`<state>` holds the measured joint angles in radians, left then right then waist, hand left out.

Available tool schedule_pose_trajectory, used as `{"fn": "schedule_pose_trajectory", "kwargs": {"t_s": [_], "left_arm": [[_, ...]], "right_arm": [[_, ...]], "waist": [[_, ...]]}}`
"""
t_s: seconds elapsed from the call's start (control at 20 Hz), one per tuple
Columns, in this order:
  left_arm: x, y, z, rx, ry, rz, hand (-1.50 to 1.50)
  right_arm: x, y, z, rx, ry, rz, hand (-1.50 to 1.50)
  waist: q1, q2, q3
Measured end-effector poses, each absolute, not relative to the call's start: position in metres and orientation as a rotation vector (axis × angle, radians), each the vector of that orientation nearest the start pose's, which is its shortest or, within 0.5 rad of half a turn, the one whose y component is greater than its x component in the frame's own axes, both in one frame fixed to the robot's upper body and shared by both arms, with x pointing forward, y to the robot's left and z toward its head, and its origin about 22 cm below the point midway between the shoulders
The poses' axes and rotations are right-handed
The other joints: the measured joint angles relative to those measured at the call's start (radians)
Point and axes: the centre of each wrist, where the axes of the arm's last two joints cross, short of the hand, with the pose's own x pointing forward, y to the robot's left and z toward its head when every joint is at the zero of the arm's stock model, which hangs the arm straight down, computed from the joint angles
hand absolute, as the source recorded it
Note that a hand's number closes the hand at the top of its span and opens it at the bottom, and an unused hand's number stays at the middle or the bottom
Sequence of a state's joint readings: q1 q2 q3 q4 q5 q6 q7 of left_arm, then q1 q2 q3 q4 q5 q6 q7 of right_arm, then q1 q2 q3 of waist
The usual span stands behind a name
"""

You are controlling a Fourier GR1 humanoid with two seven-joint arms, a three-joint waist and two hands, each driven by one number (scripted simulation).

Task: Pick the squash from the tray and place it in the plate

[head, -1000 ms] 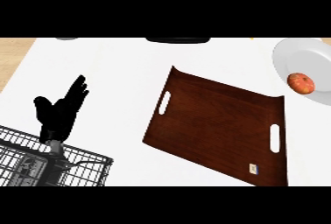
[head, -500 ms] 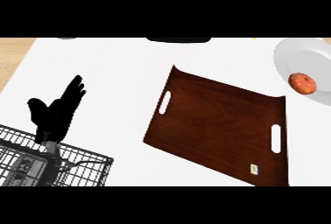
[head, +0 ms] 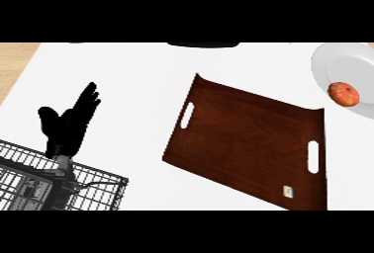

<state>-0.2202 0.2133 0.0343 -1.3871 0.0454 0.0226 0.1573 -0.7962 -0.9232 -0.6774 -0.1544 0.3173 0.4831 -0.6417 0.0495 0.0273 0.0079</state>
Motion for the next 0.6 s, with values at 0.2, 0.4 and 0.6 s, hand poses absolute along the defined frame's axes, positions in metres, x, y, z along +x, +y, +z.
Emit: {"fn": "schedule_pose_trajectory", "kwargs": {"t_s": [0.2, 0.4, 0.6], "left_arm": [[0.296, 0.274, 0.028, 0.133, -1.438, -0.113, 0.0], [0.295, 0.275, 0.023, 0.139, -1.438, -0.113, 0.0], [0.296, 0.274, 0.025, 0.132, -1.439, -0.12, 0.0]], "right_arm": [[0.296, -0.561, 0.133, -0.41, -1.748, 0.078, -1.5], [0.286, -0.568, 0.13, -0.44, -1.735, 0.081, -1.5], [0.277, -0.575, 0.131, -0.472, -1.706, 0.099, -1.5]], "waist": [[0.003, -0.001, 0.0], [0.004, 0.001, 0.001], [0.007, 0.003, 0.002]]}}
